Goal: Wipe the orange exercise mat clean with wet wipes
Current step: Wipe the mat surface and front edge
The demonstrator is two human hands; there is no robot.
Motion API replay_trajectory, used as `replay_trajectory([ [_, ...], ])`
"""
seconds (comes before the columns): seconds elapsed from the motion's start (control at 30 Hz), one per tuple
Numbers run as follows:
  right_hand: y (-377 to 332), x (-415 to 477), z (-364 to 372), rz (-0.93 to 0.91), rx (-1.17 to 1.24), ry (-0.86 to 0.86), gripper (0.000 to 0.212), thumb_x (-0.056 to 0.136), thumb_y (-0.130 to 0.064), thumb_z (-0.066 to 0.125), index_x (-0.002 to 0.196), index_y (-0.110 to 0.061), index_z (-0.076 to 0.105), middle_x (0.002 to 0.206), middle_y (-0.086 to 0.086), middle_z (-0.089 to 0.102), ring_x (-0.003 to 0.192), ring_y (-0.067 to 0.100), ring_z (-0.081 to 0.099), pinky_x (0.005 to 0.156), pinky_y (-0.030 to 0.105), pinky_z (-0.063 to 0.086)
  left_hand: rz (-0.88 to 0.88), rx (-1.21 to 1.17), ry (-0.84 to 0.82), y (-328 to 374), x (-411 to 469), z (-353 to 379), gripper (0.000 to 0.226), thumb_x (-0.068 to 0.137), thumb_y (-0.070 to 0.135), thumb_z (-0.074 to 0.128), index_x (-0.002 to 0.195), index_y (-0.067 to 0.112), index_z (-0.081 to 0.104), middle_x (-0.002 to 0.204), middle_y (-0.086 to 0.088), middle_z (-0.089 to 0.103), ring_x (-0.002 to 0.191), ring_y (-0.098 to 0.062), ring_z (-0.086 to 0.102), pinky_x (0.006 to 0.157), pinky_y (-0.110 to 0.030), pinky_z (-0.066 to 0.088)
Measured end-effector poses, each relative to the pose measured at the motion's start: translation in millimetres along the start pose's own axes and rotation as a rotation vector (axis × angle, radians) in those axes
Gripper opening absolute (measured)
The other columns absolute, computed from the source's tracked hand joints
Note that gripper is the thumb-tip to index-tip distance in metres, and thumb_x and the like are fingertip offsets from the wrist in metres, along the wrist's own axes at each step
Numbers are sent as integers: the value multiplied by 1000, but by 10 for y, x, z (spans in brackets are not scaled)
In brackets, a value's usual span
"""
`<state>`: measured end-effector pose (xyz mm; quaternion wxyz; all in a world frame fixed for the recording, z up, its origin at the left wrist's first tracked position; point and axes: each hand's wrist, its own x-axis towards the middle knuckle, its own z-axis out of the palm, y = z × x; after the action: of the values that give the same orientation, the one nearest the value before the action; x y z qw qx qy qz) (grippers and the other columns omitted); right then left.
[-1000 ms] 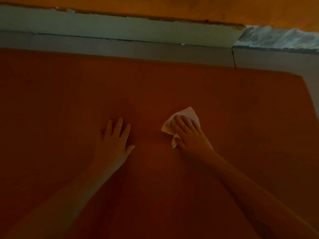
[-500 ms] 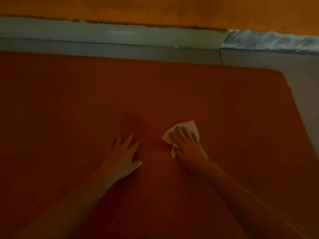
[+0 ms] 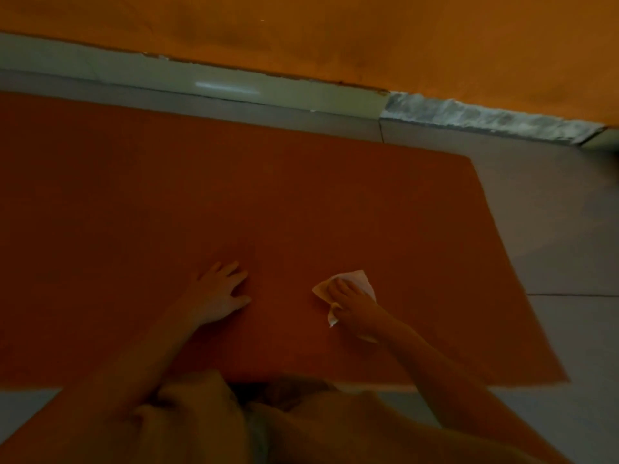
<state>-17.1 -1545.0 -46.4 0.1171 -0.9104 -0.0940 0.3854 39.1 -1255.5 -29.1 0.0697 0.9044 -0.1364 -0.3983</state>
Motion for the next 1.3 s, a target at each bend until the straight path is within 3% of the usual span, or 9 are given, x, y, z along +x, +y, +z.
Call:
replay_trajectory([
  [0.1,128,-217,-25,17,17,129,45,104,-23,34,147,-12,34,160,9,12,148,28,5,119,48,7,-16,16,7,27,-64,13,65,100,54,31,155,29,6,162,3,-8,148,-23,-8,119,-53,2],
  [0.2,281,-216,-96,97,-1,119,56,103,-40,14,154,-16,9,162,4,-2,148,24,-4,119,46,5,-37,34,40,33,-51,21,64,101,52,31,155,27,9,162,2,-4,149,-23,-4,119,-52,5],
  [0.4,342,-396,-23,-29,0,103,53,106,-25,23,154,-19,0,158,-5,-12,145,16,-13,117,42,-3,-136,9,167,355,111,-11,69,96,62,32,151,22,21,159,-6,9,146,-31,10,117,-55,12],
  [0.5,579,-615,122,-118,-24,96,59,102,-47,10,153,-20,2,149,-12,-17,139,8,-18,117,40,-8,12,69,155,561,197,-3,70,96,61,29,154,26,10,161,2,1,148,-24,2,119,-50,10],
  [0.73,762,-533,94,136,-11,213,53,106,-29,18,153,-19,-4,160,1,-13,147,21,-14,117,42,-5,119,115,154,771,281,241,62,100,53,25,155,26,9,162,6,-1,148,-18,-4,120,-45,2],
  [0.93,814,-998,434,-64,2,185,79,72,-77,-23,139,-35,-20,150,-12,-24,140,10,-24,111,28,-16,87,99,243,867,318,221,55,100,50,32,148,22,30,156,0,19,145,-23,15,117,-47,18],
  [1.1,947,-903,277,81,15,193,83,71,-73,-28,141,-28,-20,152,-6,-25,139,11,-26,111,29,-16,72,96,326,933,357,319,50,101,45,31,143,18,36,153,-3,25,143,-25,19,115,-46,22],
  [1.23,863,-539,68,206,-51,210,52,106,-30,13,153,-16,-3,160,6,-14,146,28,-16,117,46,-7,183,91,369,902,365,386,70,94,58,7,153,24,18,161,5,7,149,-16,0,119,-44,3],
  [1.3,821,-581,55,125,-25,198,54,104,-36,12,152,-20,-7,159,1,-16,145,24,-19,116,42,-10,227,123,317,909,395,362,85,78,61,-11,153,29,12,161,9,3,148,-14,-3,119,-41,0],
])
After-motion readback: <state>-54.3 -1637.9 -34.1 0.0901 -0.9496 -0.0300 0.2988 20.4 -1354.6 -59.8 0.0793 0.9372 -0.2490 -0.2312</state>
